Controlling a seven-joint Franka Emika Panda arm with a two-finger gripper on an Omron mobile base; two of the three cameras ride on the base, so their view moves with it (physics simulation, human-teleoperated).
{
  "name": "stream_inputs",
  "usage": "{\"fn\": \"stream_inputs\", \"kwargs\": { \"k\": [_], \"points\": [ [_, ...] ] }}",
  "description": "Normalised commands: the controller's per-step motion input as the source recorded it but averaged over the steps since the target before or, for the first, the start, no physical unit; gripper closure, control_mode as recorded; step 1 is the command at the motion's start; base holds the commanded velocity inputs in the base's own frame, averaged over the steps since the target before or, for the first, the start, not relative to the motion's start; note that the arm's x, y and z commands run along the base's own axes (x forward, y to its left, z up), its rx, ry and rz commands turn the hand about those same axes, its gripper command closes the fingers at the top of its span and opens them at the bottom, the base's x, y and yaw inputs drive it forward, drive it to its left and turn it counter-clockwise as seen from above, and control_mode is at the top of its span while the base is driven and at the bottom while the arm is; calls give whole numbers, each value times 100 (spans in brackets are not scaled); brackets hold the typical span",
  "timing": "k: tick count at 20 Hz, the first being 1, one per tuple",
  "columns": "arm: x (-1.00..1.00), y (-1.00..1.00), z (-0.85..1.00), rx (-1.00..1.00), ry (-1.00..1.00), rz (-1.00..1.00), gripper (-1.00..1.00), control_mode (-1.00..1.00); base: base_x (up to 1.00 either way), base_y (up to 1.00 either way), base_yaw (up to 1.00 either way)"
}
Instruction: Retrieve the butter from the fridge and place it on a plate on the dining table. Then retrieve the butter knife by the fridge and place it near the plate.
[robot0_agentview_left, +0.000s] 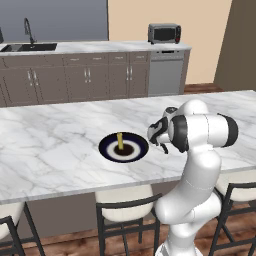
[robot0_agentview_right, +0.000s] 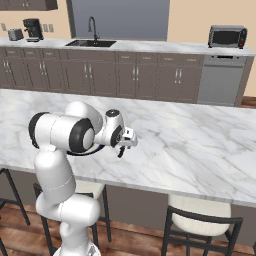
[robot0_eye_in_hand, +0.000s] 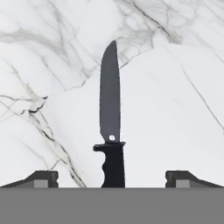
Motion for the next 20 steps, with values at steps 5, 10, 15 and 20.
{"fn": "stream_inputs", "kwargs": {
  "k": [5, 10, 15, 20],
  "points": [
    [0, -11, 0, 0, 0, 0, -100, -100, 0, 0, 0],
    [-8, -1, 13, -1, 0, 0, -100, -100, 0, 0, 0],
    [-14, -2, 42, 1, 12, 0, -100, -100, 0, 0, 0],
    [-46, 0, 81, 10, 11, 0, -100, -100, 0, 0, 0]
  ]
}}
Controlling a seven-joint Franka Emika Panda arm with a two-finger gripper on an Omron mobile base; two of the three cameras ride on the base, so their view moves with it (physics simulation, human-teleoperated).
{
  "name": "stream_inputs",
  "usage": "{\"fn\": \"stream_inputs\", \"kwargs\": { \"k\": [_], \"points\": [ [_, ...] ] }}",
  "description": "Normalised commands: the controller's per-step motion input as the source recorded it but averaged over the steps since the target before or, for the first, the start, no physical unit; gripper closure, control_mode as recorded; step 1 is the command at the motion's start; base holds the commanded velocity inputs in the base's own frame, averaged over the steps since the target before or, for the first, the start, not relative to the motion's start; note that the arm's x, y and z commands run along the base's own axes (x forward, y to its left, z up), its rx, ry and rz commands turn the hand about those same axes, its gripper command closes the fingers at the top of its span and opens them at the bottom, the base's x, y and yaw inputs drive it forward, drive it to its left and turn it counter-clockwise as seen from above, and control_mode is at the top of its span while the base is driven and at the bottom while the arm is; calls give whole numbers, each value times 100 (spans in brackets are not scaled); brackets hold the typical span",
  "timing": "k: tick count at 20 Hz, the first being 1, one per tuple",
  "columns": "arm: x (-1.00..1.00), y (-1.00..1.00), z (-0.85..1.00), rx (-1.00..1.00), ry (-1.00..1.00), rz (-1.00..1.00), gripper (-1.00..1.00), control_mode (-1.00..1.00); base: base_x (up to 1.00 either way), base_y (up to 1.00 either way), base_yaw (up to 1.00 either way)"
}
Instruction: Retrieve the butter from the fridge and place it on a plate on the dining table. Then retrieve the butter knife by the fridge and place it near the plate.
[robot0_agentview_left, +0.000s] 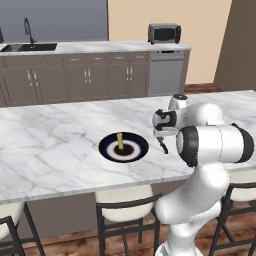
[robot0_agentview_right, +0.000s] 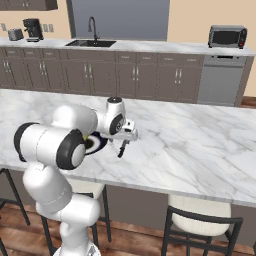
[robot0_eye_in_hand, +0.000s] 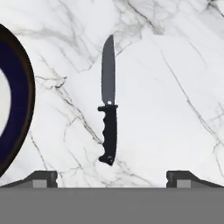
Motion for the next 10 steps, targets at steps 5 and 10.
{"fn": "stream_inputs", "kwargs": {
  "k": [5, 10],
  "points": [
    [-52, 0, 74, 15, 3, 0, -100, -100, 0, 0, 0],
    [-86, 4, 58, 2, 0, 6, -100, -100, 0, 0, 0]
  ]
}}
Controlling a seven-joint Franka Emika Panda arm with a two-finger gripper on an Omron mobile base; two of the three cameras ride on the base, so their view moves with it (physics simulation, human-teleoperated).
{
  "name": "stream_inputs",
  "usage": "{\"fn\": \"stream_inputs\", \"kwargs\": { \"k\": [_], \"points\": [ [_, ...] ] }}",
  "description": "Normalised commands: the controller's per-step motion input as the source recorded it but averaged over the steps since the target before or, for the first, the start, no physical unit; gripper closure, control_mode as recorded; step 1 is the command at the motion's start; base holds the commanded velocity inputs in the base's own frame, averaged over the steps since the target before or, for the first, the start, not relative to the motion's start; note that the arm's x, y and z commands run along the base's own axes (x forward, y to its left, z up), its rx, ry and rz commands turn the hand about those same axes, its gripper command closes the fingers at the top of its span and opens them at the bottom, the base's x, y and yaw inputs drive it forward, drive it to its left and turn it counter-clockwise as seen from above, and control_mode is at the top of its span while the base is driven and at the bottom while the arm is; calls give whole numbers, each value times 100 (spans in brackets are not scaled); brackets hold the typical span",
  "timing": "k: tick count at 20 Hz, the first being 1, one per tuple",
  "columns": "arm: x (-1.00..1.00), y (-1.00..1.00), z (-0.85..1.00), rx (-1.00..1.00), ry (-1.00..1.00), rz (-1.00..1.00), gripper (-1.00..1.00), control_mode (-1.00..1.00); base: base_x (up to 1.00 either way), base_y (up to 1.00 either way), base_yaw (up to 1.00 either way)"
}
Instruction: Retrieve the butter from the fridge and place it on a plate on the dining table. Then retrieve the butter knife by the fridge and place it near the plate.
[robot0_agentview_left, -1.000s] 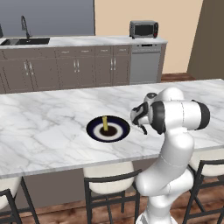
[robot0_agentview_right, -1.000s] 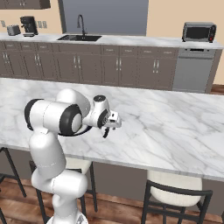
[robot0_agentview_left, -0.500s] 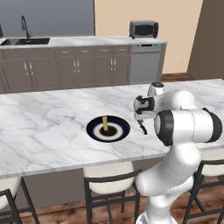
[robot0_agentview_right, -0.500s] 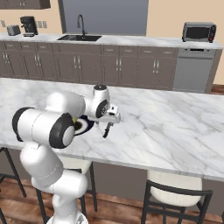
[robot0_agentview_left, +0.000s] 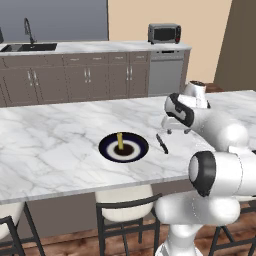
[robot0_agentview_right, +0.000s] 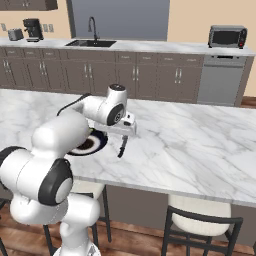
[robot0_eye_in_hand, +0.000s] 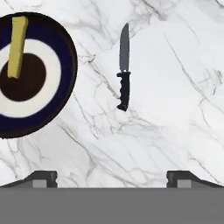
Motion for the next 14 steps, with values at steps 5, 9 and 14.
{"fn": "stream_inputs", "kwargs": {
  "k": [5, 9, 14],
  "points": [
    [-99, 38, 23, -6, 0, 7, -100, -100, 0, 0, 0],
    [-95, 72, 20, -15, 0, 1, -100, -100, 0, 0, 0],
    [-96, 81, 10, -15, 0, 0, -100, -100, 0, 0, 0]
  ]
}}
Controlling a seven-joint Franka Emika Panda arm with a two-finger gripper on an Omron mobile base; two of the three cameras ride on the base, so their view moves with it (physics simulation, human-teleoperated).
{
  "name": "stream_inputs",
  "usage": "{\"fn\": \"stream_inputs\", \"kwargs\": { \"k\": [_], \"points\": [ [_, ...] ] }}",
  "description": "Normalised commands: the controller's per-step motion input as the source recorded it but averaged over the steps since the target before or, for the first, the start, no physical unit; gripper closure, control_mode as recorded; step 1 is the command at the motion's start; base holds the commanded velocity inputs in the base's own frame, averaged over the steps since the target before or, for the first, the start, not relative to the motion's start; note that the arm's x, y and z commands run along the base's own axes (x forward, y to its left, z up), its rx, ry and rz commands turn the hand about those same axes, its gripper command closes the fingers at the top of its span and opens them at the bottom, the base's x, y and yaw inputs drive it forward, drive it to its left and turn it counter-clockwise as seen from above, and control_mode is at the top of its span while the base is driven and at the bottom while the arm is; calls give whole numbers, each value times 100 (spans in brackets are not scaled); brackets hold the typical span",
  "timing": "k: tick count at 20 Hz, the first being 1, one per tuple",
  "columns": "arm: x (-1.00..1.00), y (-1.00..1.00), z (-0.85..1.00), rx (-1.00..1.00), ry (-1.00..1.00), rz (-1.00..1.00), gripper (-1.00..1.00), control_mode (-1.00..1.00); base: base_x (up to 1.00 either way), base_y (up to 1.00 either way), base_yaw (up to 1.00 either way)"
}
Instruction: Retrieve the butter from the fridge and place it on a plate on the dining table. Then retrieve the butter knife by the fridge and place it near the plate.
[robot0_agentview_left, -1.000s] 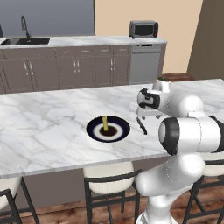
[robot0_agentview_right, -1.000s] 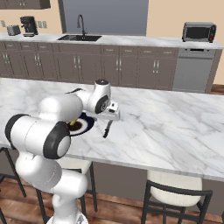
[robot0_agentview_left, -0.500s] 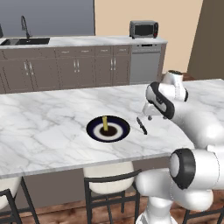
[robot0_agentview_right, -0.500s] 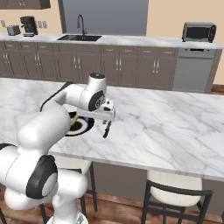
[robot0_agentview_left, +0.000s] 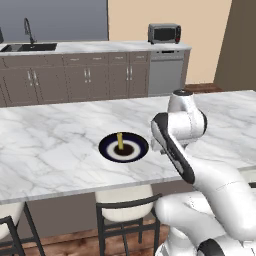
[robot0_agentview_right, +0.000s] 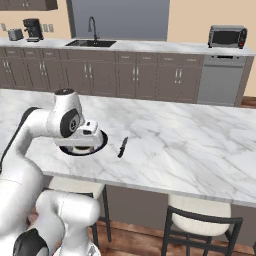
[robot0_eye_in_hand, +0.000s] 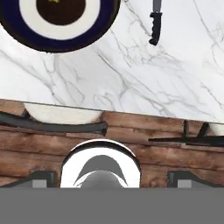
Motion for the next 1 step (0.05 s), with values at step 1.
{"fn": "stream_inputs", "kwargs": {
  "k": [1],
  "points": [
    [-97, 84, 5, -14, 0, 0, -100, -100, 0, 0, 0]
  ]
}}
